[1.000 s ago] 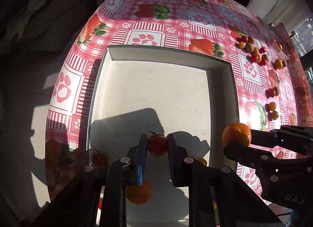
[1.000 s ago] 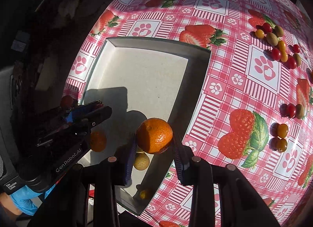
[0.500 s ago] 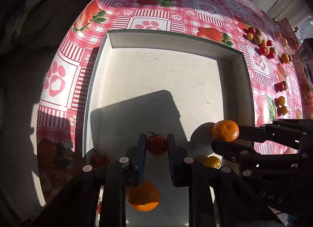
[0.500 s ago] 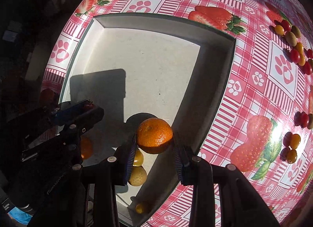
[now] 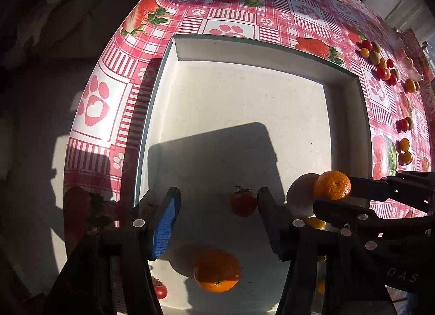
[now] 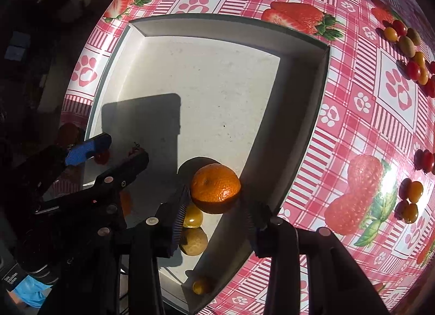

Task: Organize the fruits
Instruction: 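Open both tools to release the tomato and mandarin into the tray, then move both open tools back toward the fruits on the tablecloth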

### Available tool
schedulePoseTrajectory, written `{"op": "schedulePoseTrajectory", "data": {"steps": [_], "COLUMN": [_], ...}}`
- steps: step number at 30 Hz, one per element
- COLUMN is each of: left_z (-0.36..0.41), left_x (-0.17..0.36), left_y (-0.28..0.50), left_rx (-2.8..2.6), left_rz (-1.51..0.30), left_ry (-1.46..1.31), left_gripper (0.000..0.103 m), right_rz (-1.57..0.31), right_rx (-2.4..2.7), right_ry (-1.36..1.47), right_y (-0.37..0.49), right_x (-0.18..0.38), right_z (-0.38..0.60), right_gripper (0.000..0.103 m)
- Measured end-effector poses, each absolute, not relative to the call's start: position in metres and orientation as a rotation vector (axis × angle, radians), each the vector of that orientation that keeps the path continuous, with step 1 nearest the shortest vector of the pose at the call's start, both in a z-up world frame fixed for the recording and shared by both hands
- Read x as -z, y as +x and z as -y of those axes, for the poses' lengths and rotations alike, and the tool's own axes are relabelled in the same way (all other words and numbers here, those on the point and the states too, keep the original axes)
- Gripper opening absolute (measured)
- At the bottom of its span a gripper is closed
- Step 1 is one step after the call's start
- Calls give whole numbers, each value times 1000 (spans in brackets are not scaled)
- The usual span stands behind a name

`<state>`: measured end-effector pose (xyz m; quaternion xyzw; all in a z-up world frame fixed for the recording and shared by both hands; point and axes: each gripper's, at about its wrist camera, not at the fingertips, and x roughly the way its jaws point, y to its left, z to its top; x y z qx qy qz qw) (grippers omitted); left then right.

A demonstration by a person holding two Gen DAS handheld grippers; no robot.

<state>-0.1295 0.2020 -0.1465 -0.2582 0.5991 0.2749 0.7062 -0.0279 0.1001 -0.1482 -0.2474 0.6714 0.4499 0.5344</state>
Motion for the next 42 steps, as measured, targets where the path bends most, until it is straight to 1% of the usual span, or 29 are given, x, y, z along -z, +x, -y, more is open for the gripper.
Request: {"op": "schedulePoseTrajectory", "data": {"steps": [1,2,3,5,10,13,28,36,39,42], "left_z": [-205,-208,-212,-214,-197,-179,-105,-82,-77,-74], "left_x": [146,145,145,142,130,121,85,89,94,98], "left_y": [-133,-135,-138,-140,-131,-118,-38,-3,5,11], "left_rx": [-617,-623,-632,-641,-615,-580,-359,-325,-324,-328], "left_rz": [-1330,-1329,-1329,-1331,-1330,-1328,-1307,-1339,-1354,-1365], "left_ry": [-591,-609,-626,-638,-589,-551,-392,-379,-377,-375], "left_gripper": [60,60,60,60,60,60,60,60,60,60], "right_rz": [-1605,-1606,-1598,-1574,-1528,-1531,-1587,-1575,-1533,-1478], "right_rx": [-1086,-1096,-1097,-1094,-1067,-1019,-641,-549,-555,-598], "right_ry": [-561,-535,-514,-492,-487,-466,-327,-237,-287,-406], "right_y": [-22,-21,-19,-15,-5,9,106,159,172,177], "right_x": [145,141,137,129,113,107,126,128,128,132], "right_z": [-95,-95,-95,-94,-84,-67,68,91,87,78], "right_gripper": [60,71,86,88,89,89,89,89,89,89]}}
